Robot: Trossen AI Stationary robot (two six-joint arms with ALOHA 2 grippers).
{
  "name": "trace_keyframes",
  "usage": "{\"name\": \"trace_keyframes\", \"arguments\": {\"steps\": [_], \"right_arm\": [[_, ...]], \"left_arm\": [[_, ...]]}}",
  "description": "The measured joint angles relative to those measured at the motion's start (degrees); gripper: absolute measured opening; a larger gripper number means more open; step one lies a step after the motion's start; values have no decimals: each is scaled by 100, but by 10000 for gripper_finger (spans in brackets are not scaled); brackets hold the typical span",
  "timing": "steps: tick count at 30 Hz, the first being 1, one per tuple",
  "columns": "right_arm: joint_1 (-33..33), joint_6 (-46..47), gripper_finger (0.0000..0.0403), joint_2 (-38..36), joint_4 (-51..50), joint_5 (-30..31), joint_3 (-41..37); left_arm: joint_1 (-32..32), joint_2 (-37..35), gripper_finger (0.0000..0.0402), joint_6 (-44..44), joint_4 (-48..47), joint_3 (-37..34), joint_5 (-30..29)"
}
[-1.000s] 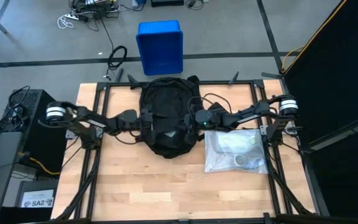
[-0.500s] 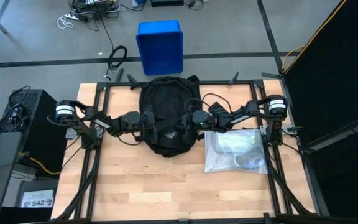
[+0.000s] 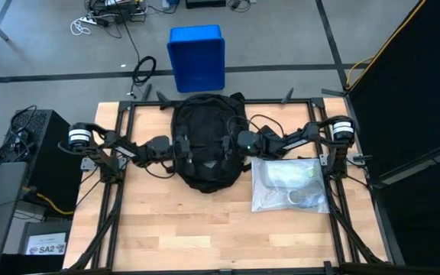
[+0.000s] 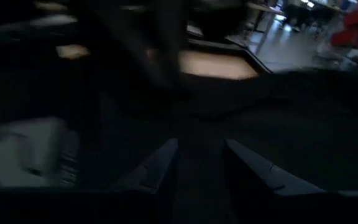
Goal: Unpack backpack
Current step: Open the zip bag
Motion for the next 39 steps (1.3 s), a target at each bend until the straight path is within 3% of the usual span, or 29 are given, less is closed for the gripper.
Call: {"name": "trace_keyframes", "arguments": {"steps": [9,20,23,26,31,39], "right_arm": [[671,-662,77,-348,-684,198,365],[1832,-595,44,-1540,-3006,2410,509],[2136,-205,35,-1688,-3441,2987,504],[2321,512,27,-1795,-3839,3135,510],[2591,1650,22,-1840,-4430,3153,508],[2829,3266,21,-1764,-5455,3085,501]], "left_arm": [[-25,-166,0,-375,-561,694,689],[-558,-1781,0,-388,-3063,896,283],[-802,-2084,0,-589,-3454,893,223],[-1110,-2160,0,-659,-3575,892,9],[-1728,-2146,0,-656,-3517,891,-629],[-2229,-1972,0,-527,-3594,891,-718]]}}
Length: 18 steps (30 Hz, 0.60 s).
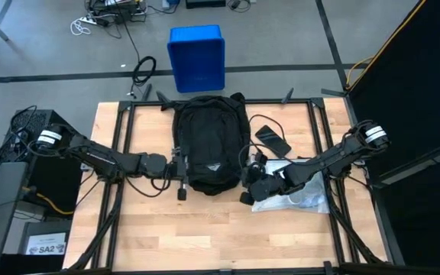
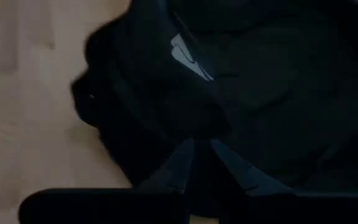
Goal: Unpack backpack
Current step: Open the zip bag
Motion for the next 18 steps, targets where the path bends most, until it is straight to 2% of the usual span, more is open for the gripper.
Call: {"name": "trace_keyframes", "arguments": {"steps": [5,11,18], "right_arm": [[210,273,20,0,177,-157,2],[659,1088,17,0,148,336,2],[1088,1540,2,0,-87,839,6]], "left_arm": [[2,108,0,39,54,0,2],[-33,106,0,368,123,33,77],[-35,106,0,602,-883,650,136]]}}
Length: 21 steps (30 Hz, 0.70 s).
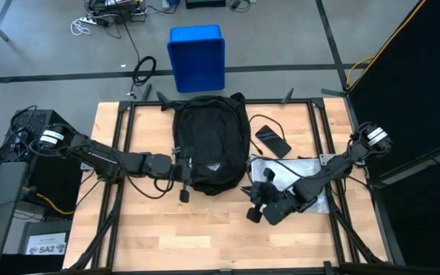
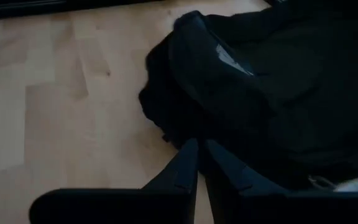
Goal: Unpack backpack
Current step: Open the zip bag
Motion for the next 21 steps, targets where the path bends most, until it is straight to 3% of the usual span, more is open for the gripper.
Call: {"name": "trace_keyframes", "arguments": {"steps": [4,12,16,21], "right_arm": [[-150,986,1,0,-961,-123,5],[-287,2585,0,0,-2518,-383,5],[-372,2668,1,0,-2617,-187,5],[-577,2043,9,0,-2575,381,5]], "left_arm": [[0,0,0,2,-459,200,2],[0,0,0,20,-485,202,4],[2,0,0,20,-484,202,4],[2,0,0,10,-483,202,7]]}}
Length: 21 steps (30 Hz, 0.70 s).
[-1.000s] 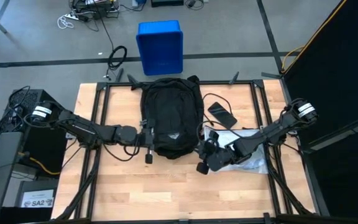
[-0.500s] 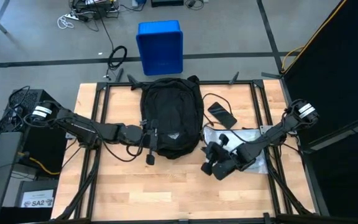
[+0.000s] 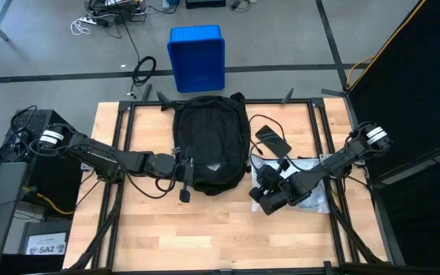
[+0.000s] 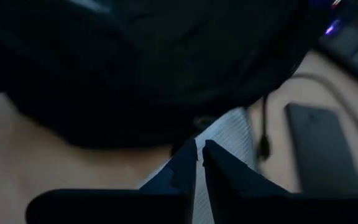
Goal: Unpack backpack
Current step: Open the zip bag
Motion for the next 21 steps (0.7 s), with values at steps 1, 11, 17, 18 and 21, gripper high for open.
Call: {"name": "trace_keyframes", "arguments": {"steps": [1,11,17,18,21], "right_arm": [[-64,-65,12,0,27,56,0],[-1217,-607,105,0,154,-1550,-2],[-1809,-943,193,0,266,-1910,-4],[-1907,-1040,208,0,326,-1994,-4],[-2147,-1285,251,0,481,-2217,-4]], "left_arm": [[0,0,0,-10,0,0,0],[0,0,0,-178,-94,0,9],[0,0,0,-312,-310,0,9],[0,0,0,-323,-338,0,9],[0,0,0,-333,-367,0,9]]}}
